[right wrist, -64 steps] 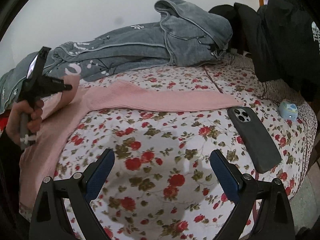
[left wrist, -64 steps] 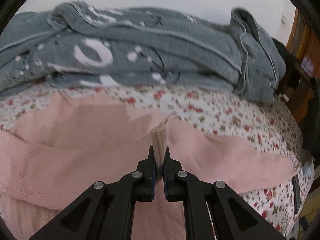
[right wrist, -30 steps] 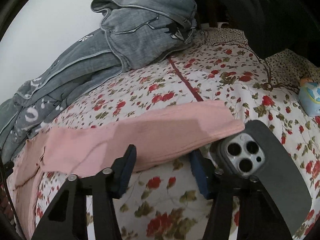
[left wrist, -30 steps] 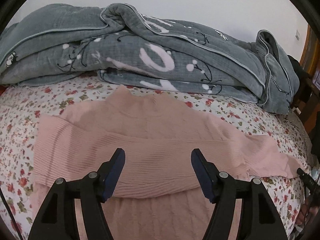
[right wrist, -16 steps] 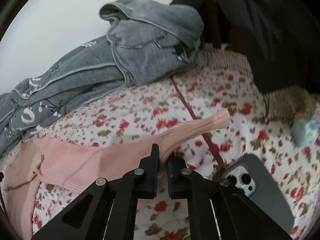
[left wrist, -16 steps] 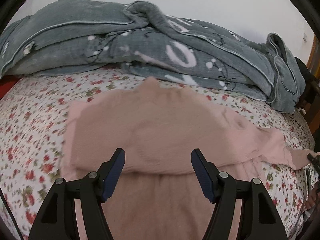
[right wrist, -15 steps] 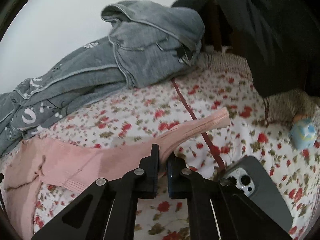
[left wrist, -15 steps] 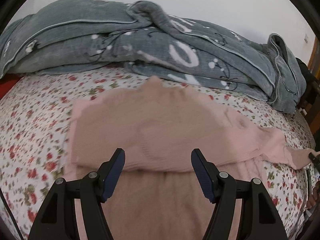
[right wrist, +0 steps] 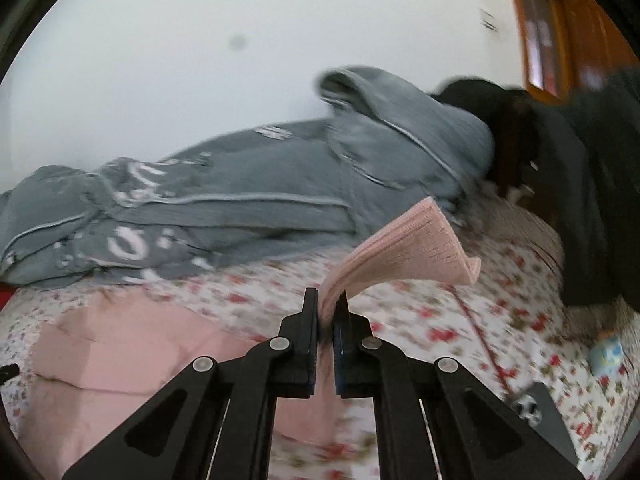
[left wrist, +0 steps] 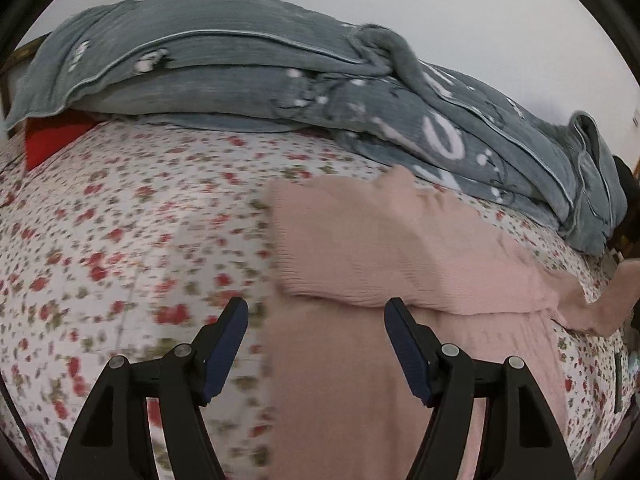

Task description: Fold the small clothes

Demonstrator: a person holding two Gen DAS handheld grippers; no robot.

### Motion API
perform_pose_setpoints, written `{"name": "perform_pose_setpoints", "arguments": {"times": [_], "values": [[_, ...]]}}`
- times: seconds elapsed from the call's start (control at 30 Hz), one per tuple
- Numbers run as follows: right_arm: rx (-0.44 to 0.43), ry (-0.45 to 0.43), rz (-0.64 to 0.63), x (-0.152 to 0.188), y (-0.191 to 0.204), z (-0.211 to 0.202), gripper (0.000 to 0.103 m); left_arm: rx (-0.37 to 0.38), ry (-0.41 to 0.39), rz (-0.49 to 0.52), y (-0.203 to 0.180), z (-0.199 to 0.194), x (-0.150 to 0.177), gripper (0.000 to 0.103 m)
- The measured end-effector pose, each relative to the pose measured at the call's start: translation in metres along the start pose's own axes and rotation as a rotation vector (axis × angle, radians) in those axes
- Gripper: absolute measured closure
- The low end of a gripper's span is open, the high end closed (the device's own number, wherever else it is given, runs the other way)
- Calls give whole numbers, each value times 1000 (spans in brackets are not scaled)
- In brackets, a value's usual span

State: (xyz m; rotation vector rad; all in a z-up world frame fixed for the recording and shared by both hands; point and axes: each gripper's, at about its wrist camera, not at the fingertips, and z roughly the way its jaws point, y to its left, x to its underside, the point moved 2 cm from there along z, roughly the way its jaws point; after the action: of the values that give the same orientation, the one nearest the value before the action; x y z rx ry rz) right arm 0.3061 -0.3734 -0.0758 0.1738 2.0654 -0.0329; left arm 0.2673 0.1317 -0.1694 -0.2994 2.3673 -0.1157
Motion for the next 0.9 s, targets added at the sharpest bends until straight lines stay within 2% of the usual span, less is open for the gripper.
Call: {"name": "perform_pose_setpoints", "arguments": {"times": [0.13, 0.27, 0.4, 0.53, 0.67, 0.8, 0.9], "values": [[-102, -31, -56, -13, 79, 0, 97, -14, -12, -14, 29, -6, 1, 34], [-230, -26, -118, -12, 175, 1, 97, -39, -20, -26, 63, -10, 3, 34], [-340, 23, -180, 8, 263, 11, 97, -59, -12, -45, 92, -8, 7, 34], [-434, 116, -248, 45, 340, 26, 97, -82, -5, -62, 116, -5, 13, 34], [-467, 184, -318, 76, 384, 37, 97, -88, 7, -77, 130, -1, 17, 34], [-483, 217, -358, 91, 404, 47, 97, -90, 14, -80, 134, 2, 18, 34], [-564, 255, -374, 98, 415, 48, 84, -88, 19, -73, 129, 3, 16, 34]]}}
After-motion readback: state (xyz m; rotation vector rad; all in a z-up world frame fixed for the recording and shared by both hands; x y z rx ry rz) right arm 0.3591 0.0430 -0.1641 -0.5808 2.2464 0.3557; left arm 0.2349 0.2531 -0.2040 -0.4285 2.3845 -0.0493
